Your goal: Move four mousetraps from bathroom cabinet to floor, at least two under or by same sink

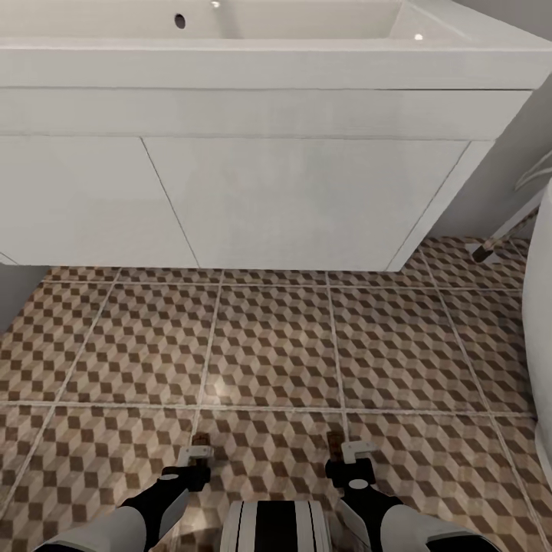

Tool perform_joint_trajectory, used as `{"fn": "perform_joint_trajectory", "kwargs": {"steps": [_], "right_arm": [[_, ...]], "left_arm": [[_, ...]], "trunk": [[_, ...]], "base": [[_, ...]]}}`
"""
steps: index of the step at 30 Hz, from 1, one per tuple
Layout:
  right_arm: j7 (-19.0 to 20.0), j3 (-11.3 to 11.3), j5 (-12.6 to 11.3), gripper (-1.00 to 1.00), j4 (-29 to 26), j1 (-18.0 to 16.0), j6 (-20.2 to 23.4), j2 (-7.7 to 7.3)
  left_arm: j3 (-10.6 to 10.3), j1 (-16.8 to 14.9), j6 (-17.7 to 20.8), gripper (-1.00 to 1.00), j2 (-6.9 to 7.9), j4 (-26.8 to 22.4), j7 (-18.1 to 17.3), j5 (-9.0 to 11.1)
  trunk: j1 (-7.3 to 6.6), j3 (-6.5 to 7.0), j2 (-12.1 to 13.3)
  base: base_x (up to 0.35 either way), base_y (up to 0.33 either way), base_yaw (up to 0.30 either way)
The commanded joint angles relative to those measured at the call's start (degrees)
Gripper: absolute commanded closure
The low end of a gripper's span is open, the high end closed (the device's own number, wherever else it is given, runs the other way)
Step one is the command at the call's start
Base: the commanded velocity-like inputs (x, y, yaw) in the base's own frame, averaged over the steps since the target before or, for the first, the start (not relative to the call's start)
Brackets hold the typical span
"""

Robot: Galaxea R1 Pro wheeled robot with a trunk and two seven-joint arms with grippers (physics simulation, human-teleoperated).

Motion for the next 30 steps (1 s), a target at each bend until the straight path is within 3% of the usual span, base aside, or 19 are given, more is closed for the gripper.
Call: {"fn": "perform_joint_trajectory", "kwargs": {"steps": [1, 30], "right_arm": [[-0.35, 0.31, 0.28, 1.00, 0.08, -0.03, -0.03, 0.01], [-0.35, 0.31, 0.70, 1.00, 0.09, -0.03, -0.27, 0.05]], "left_arm": [[-0.52, 0.00, 0.15, 1.00, 0.00, -0.06, 0.41, 0.47], [-0.52, 0.00, 0.23, 1.00, 0.00, 0.02, 0.39, 0.47]], "trunk": [[-0.01, -0.03, -0.01], [-0.01, -0.03, -0.01]], "base": [[0.010, 0.000, 0.007], [0.294, 0.000, 0.000]]}}
